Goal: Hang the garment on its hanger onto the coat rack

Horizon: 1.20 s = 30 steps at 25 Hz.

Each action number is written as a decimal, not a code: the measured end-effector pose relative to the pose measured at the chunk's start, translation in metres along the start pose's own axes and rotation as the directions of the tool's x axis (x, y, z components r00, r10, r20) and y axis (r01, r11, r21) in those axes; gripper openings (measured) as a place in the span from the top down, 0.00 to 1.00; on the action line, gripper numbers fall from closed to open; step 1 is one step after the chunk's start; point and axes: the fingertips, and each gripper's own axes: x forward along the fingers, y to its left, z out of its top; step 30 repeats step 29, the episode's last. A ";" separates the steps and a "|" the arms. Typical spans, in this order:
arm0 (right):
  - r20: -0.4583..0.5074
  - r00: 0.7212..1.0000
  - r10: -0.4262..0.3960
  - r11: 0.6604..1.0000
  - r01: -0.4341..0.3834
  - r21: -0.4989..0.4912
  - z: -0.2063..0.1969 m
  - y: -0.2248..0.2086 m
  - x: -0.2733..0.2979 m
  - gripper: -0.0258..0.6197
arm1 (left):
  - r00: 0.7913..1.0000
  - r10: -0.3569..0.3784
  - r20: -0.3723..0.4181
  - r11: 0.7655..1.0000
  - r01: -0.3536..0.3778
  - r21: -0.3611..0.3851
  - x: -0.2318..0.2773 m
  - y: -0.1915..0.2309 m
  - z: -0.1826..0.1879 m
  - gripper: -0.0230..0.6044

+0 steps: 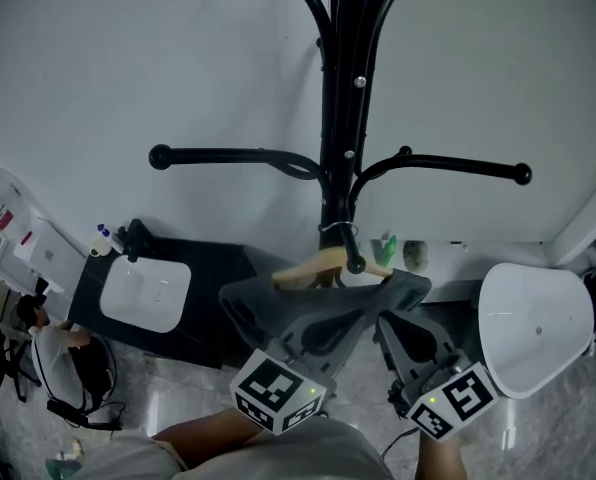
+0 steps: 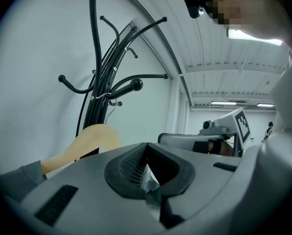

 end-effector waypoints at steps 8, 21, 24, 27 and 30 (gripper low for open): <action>0.012 1.000 -0.003 1.000 0.002 0.010 -0.003 0.013 -0.014 0.94 | 1.000 0.005 -0.007 1.000 -0.005 0.011 -0.003 -0.016 -0.002 0.96; 0.019 1.000 0.015 1.000 -0.015 0.002 -0.001 0.015 -0.008 0.94 | 1.000 0.011 -0.001 1.000 -0.011 0.020 -0.006 -0.019 0.000 0.95; 0.017 1.000 0.016 1.000 -0.016 0.003 -0.001 0.015 -0.007 0.94 | 1.000 0.010 -0.001 1.000 -0.010 0.018 -0.006 -0.018 0.000 0.96; 0.018 1.000 0.015 1.000 -0.015 0.002 -0.001 0.014 -0.005 0.94 | 1.000 0.008 0.000 1.000 -0.008 0.016 -0.006 -0.016 0.000 0.95; 0.018 1.000 0.014 1.000 -0.014 0.000 -0.001 0.015 -0.004 0.94 | 1.000 0.007 0.000 1.000 -0.007 0.015 -0.006 -0.015 0.000 0.96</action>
